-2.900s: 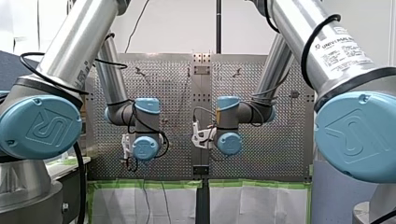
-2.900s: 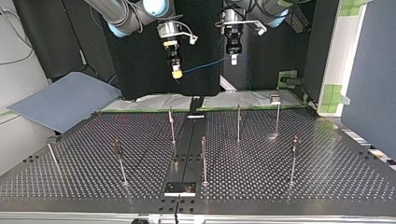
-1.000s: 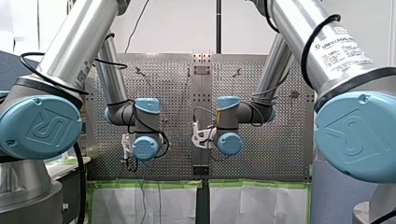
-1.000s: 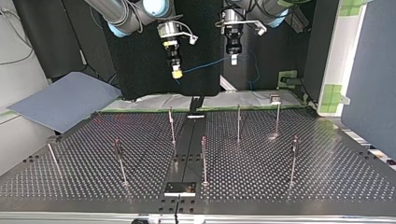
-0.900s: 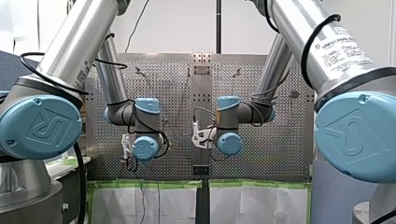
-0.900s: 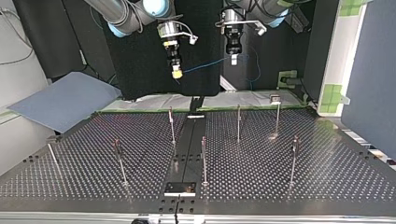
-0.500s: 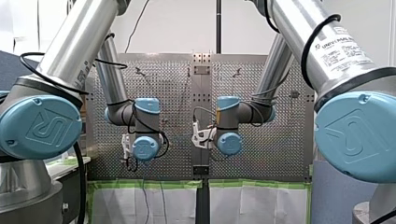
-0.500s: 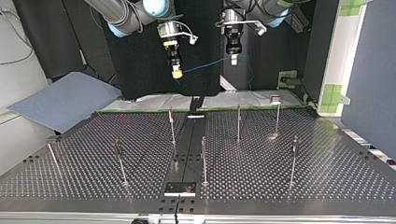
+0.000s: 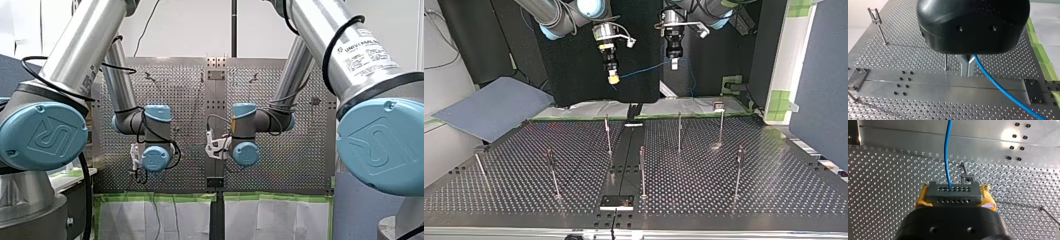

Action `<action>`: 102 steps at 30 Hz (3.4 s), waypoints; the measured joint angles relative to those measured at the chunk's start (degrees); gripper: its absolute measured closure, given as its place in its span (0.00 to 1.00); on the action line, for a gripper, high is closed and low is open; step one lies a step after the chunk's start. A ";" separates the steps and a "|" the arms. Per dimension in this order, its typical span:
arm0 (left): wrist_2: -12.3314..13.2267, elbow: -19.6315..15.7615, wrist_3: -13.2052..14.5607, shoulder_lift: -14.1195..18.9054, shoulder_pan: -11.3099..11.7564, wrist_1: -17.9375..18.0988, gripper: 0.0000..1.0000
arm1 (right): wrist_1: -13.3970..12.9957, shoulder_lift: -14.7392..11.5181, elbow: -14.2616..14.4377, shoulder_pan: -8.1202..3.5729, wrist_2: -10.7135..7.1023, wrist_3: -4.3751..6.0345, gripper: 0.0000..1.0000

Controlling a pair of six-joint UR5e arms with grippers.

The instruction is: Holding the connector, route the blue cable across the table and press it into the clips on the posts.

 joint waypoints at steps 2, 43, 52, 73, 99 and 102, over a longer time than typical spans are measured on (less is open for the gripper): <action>0.00 0.00 0.00 0.00 0.00 0.00 1.00 | 0.00 0.00 0.00 0.00 0.00 0.00 1.00; 0.00 0.00 0.00 0.00 0.00 0.00 1.00 | 0.00 0.00 0.00 0.00 0.00 0.00 1.00; 0.00 0.00 0.00 0.00 0.00 0.00 1.00 | 0.00 0.00 0.00 0.00 0.00 0.00 1.00; 0.00 0.00 0.00 0.00 0.00 0.17 1.00 | 0.18 0.00 0.00 0.00 0.00 0.00 1.00; 1.32 -3.15 4.30 6.20 0.18 -6.76 1.00 | 8.58 4.20 -2.97 3.07 2.38 -0.61 1.00; 1.32 -3.16 4.30 6.22 0.18 -6.83 1.00 | 10.19 4.21 -2.99 3.07 2.37 -0.61 1.00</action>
